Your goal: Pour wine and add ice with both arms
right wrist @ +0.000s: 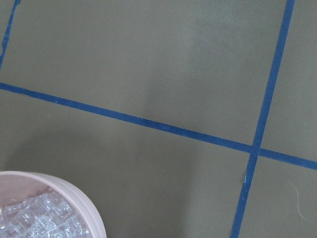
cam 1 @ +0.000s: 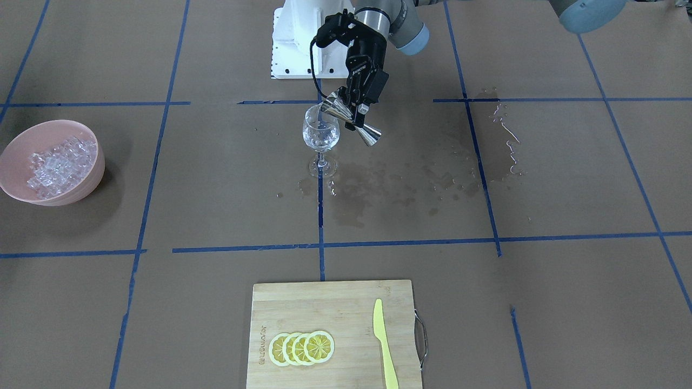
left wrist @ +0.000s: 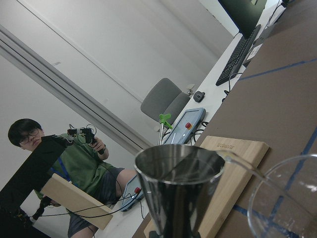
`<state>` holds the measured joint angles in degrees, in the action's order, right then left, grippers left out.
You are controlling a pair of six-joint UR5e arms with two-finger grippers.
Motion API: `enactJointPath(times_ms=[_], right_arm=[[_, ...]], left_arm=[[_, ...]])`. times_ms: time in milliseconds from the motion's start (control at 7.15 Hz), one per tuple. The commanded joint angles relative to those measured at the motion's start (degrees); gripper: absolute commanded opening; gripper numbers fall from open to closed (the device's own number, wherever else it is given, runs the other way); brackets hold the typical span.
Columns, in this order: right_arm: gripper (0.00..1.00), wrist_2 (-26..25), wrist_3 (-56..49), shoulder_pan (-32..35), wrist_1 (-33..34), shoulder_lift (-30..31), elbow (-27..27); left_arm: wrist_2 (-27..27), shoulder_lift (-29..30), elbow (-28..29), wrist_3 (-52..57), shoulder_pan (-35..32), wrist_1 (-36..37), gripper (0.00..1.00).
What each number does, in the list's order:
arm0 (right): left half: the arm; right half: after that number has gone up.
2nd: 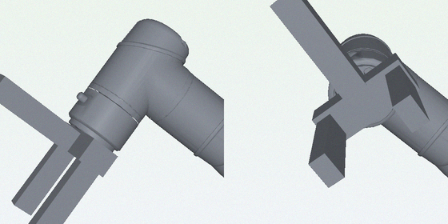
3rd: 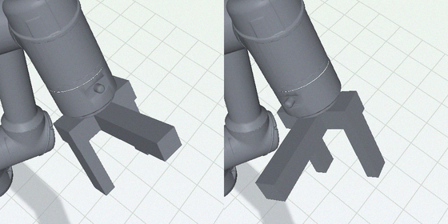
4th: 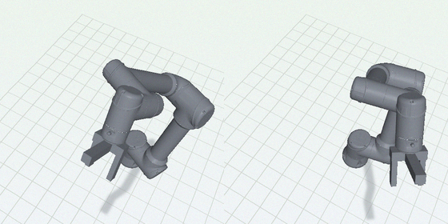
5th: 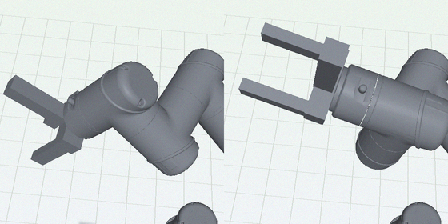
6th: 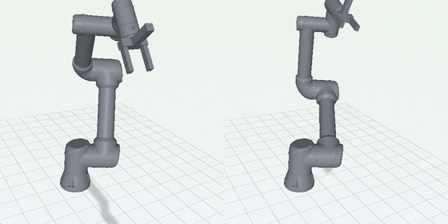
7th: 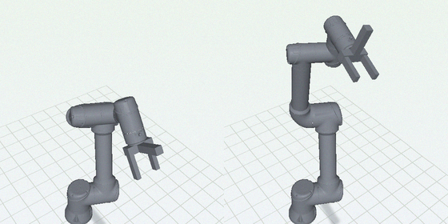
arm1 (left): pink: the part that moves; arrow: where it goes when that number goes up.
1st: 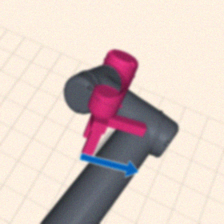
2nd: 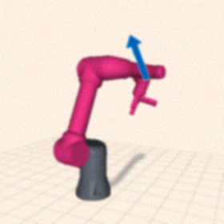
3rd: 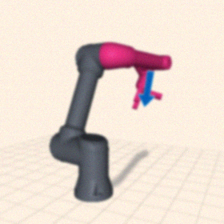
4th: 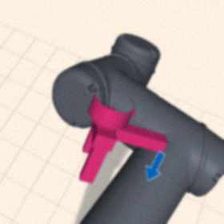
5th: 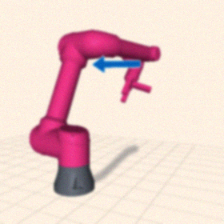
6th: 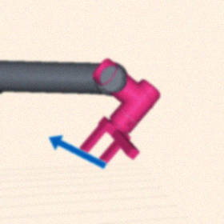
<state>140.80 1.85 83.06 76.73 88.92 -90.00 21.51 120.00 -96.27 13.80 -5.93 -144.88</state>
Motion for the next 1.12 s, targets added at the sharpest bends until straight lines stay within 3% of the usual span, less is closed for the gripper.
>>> enactJointPath(times_ms=[0,979], right_arm=[[1.00,0.0,0.0,0.0,0.0,-0.1,0.1],[1.00,0.1,0.1,-0.1,0.1,-0.3,0.1]], left_arm=[[-0.2,0.1,-0.1,8.2,-0.1,0.1,0.00],[-0.7,0.2,-0.9,28.0,-0.7,0.2,0.00]])
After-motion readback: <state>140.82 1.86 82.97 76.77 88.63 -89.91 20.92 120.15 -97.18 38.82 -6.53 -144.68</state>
